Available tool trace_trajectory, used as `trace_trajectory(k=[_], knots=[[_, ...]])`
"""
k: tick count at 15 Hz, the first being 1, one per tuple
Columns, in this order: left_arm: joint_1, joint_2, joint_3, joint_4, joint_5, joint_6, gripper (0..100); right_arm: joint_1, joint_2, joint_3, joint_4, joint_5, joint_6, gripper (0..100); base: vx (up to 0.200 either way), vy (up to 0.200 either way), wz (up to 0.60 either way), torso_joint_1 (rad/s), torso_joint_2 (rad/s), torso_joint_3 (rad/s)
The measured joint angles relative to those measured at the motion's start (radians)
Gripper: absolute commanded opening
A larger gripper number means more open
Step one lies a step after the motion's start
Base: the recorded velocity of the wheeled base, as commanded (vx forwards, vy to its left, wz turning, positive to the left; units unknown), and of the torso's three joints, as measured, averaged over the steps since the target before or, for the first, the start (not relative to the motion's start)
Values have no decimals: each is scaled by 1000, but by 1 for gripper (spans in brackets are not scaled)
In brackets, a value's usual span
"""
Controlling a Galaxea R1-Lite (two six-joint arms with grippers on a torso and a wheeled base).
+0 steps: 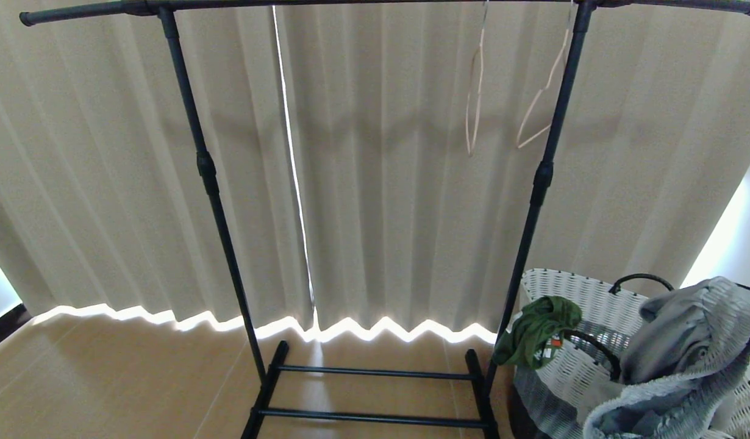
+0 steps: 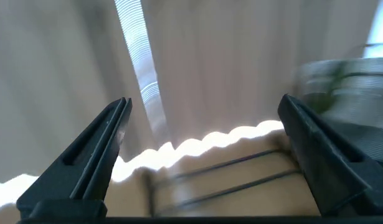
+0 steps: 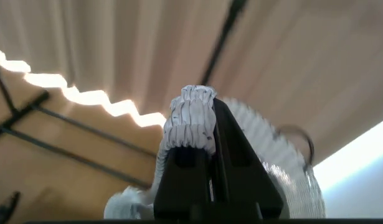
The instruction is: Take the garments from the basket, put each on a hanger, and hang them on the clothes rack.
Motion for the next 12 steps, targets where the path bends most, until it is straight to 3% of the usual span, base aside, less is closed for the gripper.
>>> trace_trajectory(k=[4, 7, 10, 12], knots=[[-35, 191, -175, -2, -166, 19, 100, 150, 9, -182, 123, 6, 3, 0, 0, 0, 0, 0, 0, 0], [-112, 405, -276, -2, -244, 101, 100, 207, 31, -246, 129, 7, 4, 0, 0, 0, 0, 0, 0, 0], [-273, 646, -387, -4, -192, 137, 100, 221, 89, -340, 119, 8, 6, 0, 0, 0, 0, 0, 0, 0], [-467, 809, -468, -27, -59, 122, 100, 225, 134, -384, 116, 16, 33, 0, 0, 0, 0, 0, 0, 0]])
